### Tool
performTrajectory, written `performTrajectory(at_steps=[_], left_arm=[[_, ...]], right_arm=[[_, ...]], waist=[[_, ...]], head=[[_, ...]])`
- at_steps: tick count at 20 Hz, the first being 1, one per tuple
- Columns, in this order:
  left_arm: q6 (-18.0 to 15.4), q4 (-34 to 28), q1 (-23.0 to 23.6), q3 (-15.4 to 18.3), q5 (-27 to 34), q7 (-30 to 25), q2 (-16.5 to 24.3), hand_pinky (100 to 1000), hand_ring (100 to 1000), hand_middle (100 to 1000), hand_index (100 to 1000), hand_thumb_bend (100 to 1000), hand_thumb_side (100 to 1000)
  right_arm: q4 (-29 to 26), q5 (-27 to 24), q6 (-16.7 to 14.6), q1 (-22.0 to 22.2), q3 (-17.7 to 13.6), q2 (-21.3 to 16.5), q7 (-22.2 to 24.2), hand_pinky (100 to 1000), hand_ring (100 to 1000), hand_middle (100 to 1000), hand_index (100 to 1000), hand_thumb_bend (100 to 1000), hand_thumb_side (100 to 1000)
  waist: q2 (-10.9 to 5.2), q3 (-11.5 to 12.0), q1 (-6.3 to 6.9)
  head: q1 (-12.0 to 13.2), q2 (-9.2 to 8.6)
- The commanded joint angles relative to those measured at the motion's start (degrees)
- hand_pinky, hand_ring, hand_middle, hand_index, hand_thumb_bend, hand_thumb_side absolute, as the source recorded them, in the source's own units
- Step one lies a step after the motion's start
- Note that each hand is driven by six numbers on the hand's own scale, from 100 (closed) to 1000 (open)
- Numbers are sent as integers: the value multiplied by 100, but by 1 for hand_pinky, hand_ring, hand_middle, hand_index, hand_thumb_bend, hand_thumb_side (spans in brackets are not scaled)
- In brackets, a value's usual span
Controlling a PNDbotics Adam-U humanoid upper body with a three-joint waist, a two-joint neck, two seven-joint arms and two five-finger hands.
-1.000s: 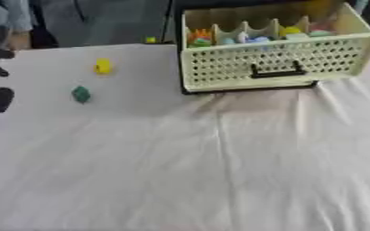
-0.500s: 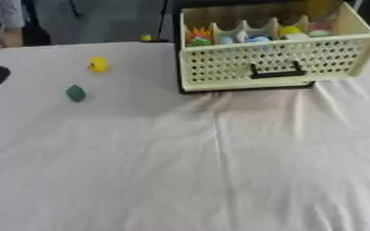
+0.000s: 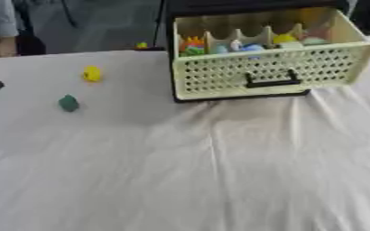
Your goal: Pick up objects from table and place into drawer.
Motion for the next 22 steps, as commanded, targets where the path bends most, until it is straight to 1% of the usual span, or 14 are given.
performTrajectory(at_steps=[1, 3, 4, 7, 9, 10, 13, 14, 19, 22], left_arm=[[-168, 403, -294, -43, -145, -289, -11, 654, 760, 867, 948, 396, 643], [-247, 595, -459, -69, -241, -475, -120, 649, 748, 864, 951, 416, 630], [-282, 661, -528, -81, -288, -570, -170, 650, 748, 868, 954, 408, 586], [-365, 832, -679, -115, -433, -801, -296, 651, 747, 869, 954, 406, 568], [-388, 990, -776, -132, -538, -861, -392, 647, 736, 865, 952, 377, 566], [-397, 1074, -822, -138, -583, -867, -439, 644, 729, 861, 943, 331, 560], [-396, 1335, -956, -136, -698, -823, -586, 631, 713, 852, 930, 256, 557], [-396, 1407, -991, -132, -726, -800, -627, 623, 705, 847, 922, 211, 543], [-415, 1719, -1111, -129, -929, -782, -774, 611, 693, 837, 912, 141, 496], [-442, 1836, -1164, -119, -1052, -748, -840, 615, 702, 847, 927, 123, 457]], right_arm=[[-71, 71, -202, -43, 14, -32, -162, 508, 534, 531, 768, 100, 477], [-71, 85, -173, -49, 34, -11, -115, 509, 533, 528, 765, 100, 478], [-71, 87, -159, -53, 43, -2, -94, 508, 532, 527, 764, 100, 479], [-71, 76, -129, -73, 63, 22, -51, 508, 532, 526, 762, 100, 478], [-71, 70, -120, -86, 75, 41, -25, 508, 530, 525, 761, 100, 479], [-71, 68, -114, -92, 81, 50, -13, 508, 530, 524, 760, 100, 478], [-71, 67, -103, -116, 101, 70, 24, 508, 528, 522, 759, 100, 478], [-71, 69, -100, -123, 106, 77, 34, 508, 528, 522, 758, 100, 478], [-71, 99, -84, -156, 127, 125, 66, 508, 526, 520, 757, 100, 479], [-71, 124, -68, -186, 147, 150, 87, 506, 525, 519, 756, 100, 478]], waist=[[-80, -9, 7], [-67, -22, 15], [-60, -32, 20], [-38, -70, 30], [-17, -97, 34], [-7, -110, 35], [28, -157, 45], [41, -170, 48], [117, -257, 69], [168, -316, 91]], head=[[48, -38], [70, -23], [89, -21], [146, -47], [171, -81], [181, -99], [217, -158], [227, -176], [281, -274], [319, -338]])
